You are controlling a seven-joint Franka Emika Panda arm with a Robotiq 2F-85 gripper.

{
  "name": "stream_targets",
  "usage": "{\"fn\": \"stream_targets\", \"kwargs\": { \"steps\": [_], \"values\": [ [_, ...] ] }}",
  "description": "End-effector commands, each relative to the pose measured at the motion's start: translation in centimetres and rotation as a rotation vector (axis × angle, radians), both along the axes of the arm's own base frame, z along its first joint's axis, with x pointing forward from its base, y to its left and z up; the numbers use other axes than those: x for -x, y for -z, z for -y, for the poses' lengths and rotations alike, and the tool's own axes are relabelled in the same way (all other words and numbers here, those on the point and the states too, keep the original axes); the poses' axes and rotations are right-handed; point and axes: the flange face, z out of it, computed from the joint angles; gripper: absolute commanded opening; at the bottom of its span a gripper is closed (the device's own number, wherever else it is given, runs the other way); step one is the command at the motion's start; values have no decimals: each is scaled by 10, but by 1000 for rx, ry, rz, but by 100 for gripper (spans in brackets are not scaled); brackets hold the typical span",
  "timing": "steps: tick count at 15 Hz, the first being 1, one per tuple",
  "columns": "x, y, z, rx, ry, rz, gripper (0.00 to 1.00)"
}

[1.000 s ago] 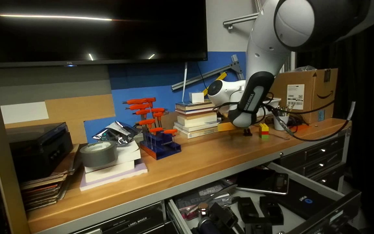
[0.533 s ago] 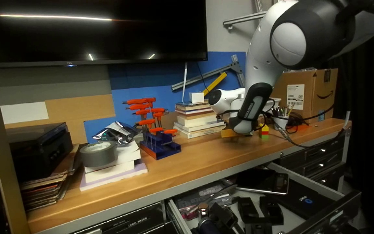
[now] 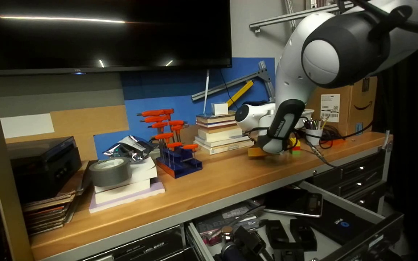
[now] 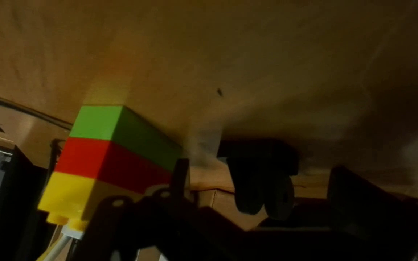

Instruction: Put the three black objects in the open drawer then close the drawer

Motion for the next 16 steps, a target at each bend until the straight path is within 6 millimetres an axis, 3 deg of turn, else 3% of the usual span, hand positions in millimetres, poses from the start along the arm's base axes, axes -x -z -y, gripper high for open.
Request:
{"fn": "stream_targets", "kwargs": {
  "steps": [1, 4, 6, 11, 13, 16],
  "values": [
    [-8, 1, -2, -16, -11, 12, 68],
    [-9, 0, -6, -39, -18, 14, 42],
    [-9, -2, -8, -43, -21, 16, 29],
    [-1, -10, -15, -49, -33, -6, 29],
    [7, -19, -25, -88, -77, -38, 29],
    [25, -40, -55, -149, -164, -90, 29]
  ]
}}
